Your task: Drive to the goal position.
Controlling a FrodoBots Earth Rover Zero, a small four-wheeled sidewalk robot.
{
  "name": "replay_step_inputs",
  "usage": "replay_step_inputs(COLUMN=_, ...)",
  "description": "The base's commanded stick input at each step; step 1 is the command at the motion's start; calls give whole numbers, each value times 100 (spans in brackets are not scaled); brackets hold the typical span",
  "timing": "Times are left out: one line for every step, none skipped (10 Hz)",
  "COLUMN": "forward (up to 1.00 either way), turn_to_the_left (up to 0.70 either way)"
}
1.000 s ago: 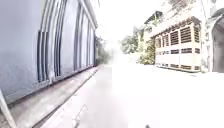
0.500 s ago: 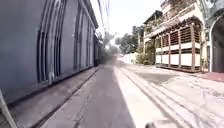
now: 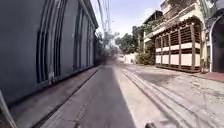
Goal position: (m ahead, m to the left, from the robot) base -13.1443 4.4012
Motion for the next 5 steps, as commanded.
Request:
replay_step_inputs(forward=3, turn_to_the_left=5)
replay_step_inputs(forward=3, turn_to_the_left=5)
replay_step_inputs(forward=3, turn_to_the_left=5)
replay_step_inputs(forward=3, turn_to_the_left=5)
replay_step_inputs(forward=3, turn_to_the_left=5)
